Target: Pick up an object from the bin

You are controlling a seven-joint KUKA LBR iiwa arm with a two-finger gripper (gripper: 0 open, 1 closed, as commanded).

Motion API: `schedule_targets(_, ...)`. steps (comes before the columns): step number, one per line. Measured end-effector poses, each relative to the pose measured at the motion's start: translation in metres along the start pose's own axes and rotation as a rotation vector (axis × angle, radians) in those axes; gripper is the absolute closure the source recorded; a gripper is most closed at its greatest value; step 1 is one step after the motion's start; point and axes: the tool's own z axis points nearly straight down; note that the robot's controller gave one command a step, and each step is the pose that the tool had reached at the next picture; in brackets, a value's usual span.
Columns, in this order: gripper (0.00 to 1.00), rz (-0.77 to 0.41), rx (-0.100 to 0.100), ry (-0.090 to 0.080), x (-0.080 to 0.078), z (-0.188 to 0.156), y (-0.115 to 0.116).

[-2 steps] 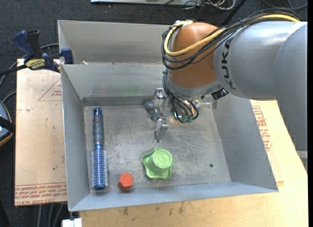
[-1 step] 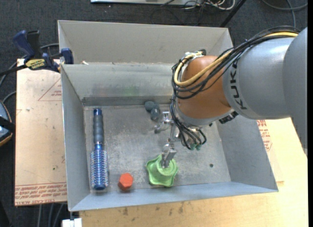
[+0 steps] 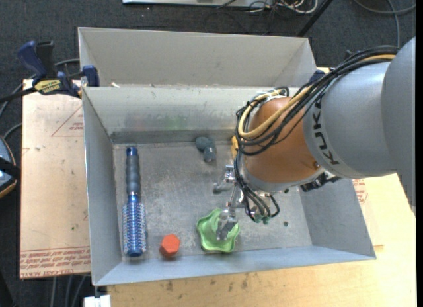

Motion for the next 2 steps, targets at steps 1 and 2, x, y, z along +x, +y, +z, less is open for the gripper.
schedule_targets(1,0.00,-0.032,-0.001,0.007,-0.0050,0.0014,0.0009)
schedule_targets(2,0.00,-0.182,0.001,0.005,-0.0057,0.0012,-0.0002)
